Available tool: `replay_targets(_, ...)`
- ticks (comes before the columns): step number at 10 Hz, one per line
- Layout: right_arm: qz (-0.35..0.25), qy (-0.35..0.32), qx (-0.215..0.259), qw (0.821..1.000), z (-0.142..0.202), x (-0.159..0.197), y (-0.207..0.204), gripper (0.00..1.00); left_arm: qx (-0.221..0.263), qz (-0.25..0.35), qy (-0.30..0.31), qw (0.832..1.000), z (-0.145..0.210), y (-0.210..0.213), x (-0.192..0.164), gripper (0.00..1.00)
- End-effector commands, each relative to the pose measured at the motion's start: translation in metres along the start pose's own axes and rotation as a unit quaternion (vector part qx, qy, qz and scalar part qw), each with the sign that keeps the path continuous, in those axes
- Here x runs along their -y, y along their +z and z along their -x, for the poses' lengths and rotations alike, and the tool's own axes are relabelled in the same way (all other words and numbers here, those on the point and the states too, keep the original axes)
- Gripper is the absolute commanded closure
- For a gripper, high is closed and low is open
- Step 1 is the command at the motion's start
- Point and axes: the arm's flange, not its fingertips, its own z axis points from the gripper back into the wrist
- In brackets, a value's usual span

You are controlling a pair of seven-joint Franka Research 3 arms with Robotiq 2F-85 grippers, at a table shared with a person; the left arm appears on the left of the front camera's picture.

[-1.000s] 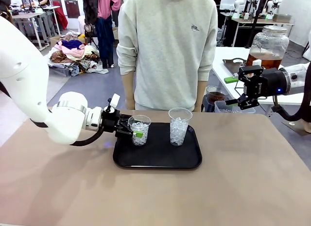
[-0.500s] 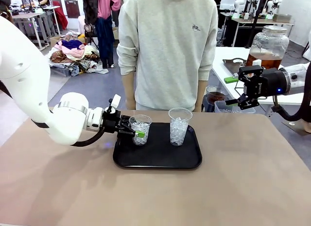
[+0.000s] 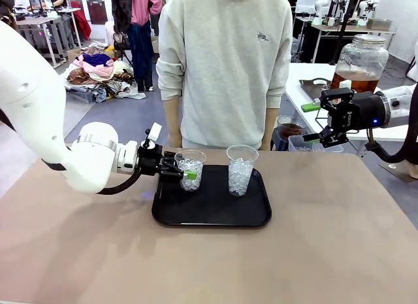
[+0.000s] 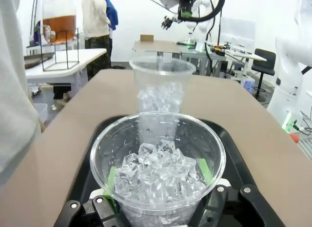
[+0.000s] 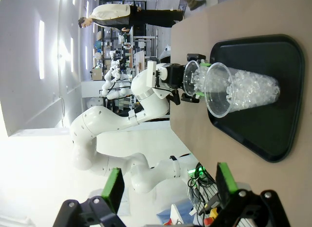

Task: Pour the drink into the iced cup.
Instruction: Pick up the iced cup indicated by the human and present it to them.

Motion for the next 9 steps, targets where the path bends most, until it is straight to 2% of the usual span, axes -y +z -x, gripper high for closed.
replay_targets(1, -0.002, 0.001, 0.000, 1.000, 0.000, -0.001, 0.000, 0.00, 0.024, -0.015, -0.005, 1.000, -0.036, 0.000, 0.000, 0.24)
replay_targets(6, -0.002, 0.001, 0.000, 1.000, 0.000, -0.001, 0.000, 0.00, 0.019, -0.014, -0.013, 1.000, -0.110, -0.009, -0.014, 0.24)
replay_targets(8, -0.002, 0.001, 0.000, 1.000, 0.000, -0.001, 0.000, 0.00, 0.013, -0.007, -0.014, 1.000, -0.119, -0.010, -0.013, 0.24)
replay_targets(9, -0.002, 0.001, 0.000, 1.000, 0.000, -0.001, 0.000, 0.00, -0.001, 0.016, 0.001, 1.000, -0.115, -0.007, -0.005, 0.24)
